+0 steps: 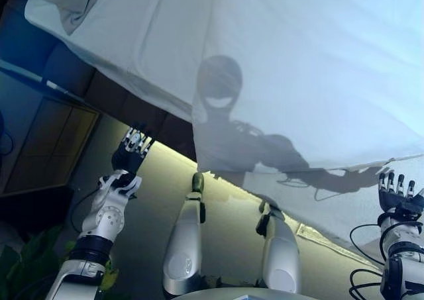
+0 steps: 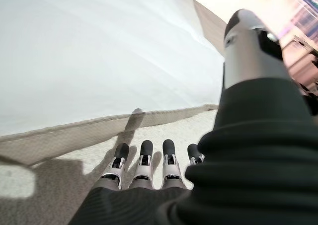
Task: Make the bed neatly
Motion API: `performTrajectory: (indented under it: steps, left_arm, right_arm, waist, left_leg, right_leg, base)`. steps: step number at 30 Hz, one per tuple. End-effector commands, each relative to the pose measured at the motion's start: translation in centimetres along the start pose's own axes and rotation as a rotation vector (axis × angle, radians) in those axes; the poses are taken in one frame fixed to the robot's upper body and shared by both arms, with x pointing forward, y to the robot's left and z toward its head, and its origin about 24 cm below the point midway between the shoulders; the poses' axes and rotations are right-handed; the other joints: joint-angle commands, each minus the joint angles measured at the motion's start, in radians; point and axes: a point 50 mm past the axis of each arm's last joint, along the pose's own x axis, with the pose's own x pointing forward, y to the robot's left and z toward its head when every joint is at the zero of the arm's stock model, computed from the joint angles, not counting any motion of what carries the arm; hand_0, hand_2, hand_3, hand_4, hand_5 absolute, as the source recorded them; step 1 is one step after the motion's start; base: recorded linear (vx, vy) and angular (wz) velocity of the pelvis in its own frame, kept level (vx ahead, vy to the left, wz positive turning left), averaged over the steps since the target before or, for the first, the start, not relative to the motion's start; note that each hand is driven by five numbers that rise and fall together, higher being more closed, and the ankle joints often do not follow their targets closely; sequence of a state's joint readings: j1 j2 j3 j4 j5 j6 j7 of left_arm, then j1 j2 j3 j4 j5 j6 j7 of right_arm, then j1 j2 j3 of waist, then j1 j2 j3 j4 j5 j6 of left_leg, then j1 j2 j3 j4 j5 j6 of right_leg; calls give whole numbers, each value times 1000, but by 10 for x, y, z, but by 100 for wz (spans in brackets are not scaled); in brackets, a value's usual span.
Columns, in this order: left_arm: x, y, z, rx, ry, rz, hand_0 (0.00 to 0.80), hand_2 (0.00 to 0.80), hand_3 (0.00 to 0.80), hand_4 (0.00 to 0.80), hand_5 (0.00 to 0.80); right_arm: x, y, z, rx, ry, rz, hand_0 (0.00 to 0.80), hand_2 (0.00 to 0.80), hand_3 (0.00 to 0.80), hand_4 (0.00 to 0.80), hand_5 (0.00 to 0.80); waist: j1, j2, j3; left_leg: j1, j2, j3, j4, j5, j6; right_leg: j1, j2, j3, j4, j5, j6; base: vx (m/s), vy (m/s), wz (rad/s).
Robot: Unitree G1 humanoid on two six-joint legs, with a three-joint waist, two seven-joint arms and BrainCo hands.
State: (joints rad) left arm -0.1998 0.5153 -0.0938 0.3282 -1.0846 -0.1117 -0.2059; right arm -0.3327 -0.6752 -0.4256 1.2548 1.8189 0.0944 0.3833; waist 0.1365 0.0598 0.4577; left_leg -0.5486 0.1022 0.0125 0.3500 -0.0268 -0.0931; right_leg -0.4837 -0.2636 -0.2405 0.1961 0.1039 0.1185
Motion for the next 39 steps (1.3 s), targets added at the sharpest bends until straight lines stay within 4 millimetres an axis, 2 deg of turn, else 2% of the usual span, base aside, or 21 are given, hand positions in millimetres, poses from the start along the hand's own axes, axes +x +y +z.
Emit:
performTrajectory:
  steps: [1, 10, 16, 22, 31, 35, 38, 39]
  left_arm:
    - [1, -3, 25, -6, -105, -52, 0, 0, 0, 0, 0]
    - [1, -9, 21, -1, -92, -87, 0, 0, 0, 0, 0]
    - [8, -11, 21, -15, -80, -82, 0, 0, 0, 0, 0]
    - [6, -12, 21, -11, -75, -106, 0, 0, 0, 0, 0]
    - [1, -15, 23, -37, -85, -135, 0, 0, 0, 0, 0]
    - [1, -17, 21, -30, -78, -138, 0, 0, 0, 0, 0]
    - [1, -17, 21, -28, -76, -139, 0, 0, 0, 0, 0]
    - [-1, -16, 22, -25, -73, -138, 0, 0, 0, 0, 0]
  right_arm:
    - [3, 15, 24, 26, -73, 55, 0, 0, 0, 0, 0]
    - [7, 25, 25, 55, -66, 75, 0, 0, 0, 0, 0]
    - [16, 54, 20, 27, -38, 209, 0, 0, 0, 0, 0]
    - [22, 71, 23, 25, -42, 207, 0, 0, 0, 0, 0]
    - [22, 68, 31, 28, -85, 141, 0, 0, 0, 0, 0]
    - [21, 65, 34, 36, -79, 109, 0, 0, 0, 0, 0]
    - [22, 70, 39, 46, -96, 106, 0, 0, 0, 0, 0]
    - [22, 74, 43, 38, -107, 106, 0, 0, 0, 0, 0]
  waist:
    - [18, 1, -17]
    - [17, 19, 5]
    - [8, 34, 24]
    - [7, 53, 26]
    - [12, 80, 28]
    - [14, 85, 28]
    - [17, 91, 27]
    - [19, 95, 22]
  left_leg:
    - [-101, 61, -125, 19, 70, -83]
    - [-133, 39, -128, 37, 70, -71]
    - [-175, 24, -125, 95, 54, -56]
    - [-213, 14, -126, 160, 34, -44]
    - [-270, 1, -135, 245, 7, -32]
    - [-281, -1, -135, 242, 13, -33]
    - [-282, 0, -134, 233, 19, -35]
    - [-276, 2, -135, 233, 4, -38]
  right_leg:
    - [-60, -129, 17, 136, -16, 132]
    - [-125, -144, 40, 192, -20, 132]
    - [-200, -167, 76, 281, -41, 132]
    - [-261, -172, 107, 374, -73, 124]
    - [-346, -167, 140, 510, -120, 105]
    - [-363, -168, 144, 518, -122, 102]
    - [-369, -170, 145, 518, -121, 102]
    - [-366, -171, 150, 527, -140, 111]
  base:
    - [-15, -17, 8]
    - [0, -4, 3]
    - [2, 18, 1]
    - [48, 31, 5]
    - [40, 12, 10]
    - [10, -25, 11]
    - [33, -26, 25]
    - [21, -13, -24]
